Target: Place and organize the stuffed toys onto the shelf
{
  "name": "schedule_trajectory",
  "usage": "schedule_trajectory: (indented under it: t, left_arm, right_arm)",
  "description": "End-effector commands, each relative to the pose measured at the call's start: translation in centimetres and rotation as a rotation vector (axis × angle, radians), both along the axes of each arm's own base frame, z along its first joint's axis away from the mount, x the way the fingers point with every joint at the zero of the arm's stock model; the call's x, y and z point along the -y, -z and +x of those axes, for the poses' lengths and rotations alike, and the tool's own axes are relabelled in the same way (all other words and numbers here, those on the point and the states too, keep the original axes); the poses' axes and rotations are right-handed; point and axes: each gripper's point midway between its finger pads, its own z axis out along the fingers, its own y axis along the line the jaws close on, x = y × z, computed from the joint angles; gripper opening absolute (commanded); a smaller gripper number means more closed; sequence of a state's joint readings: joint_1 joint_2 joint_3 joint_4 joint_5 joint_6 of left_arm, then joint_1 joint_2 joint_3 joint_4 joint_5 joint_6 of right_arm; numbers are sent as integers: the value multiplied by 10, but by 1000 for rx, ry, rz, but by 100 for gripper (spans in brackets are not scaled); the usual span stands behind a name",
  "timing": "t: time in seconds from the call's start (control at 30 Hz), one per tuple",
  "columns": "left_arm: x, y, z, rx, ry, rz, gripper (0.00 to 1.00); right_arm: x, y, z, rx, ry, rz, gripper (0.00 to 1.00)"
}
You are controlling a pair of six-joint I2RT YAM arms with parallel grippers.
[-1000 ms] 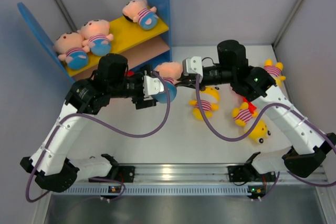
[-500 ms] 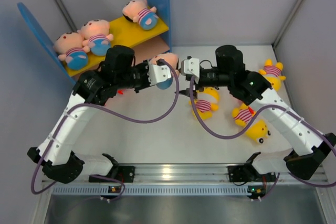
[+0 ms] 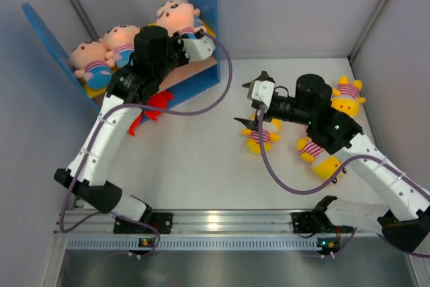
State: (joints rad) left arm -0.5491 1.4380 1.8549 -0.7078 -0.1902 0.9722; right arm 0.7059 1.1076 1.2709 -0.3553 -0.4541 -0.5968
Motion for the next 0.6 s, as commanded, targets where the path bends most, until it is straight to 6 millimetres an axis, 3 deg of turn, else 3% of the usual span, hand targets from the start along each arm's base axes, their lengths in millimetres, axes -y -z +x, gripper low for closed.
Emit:
schedule_trajectory:
  t: [0.0, 0.03, 0.2, 0.27, 0.57]
  left_arm:
    - [-35, -46, 52, 169, -140, -30, 0]
    - [-49, -50, 63, 189, -176, -33, 0]
    - [-72, -45, 105, 235, -229, 18, 0]
    - [-77, -32, 120, 211, -238, 40, 0]
    - [-89, -3, 148, 168, -236, 97, 0]
  right_arm:
    - [4, -19, 1, 47, 13, 59, 95]
    - [4, -17, 0, 43, 12, 57, 95]
    - [8, -9, -4, 35, 10, 47, 95]
    - [8, -6, -6, 31, 6, 44, 95]
    - [10, 2, -15, 21, -19, 53, 95]
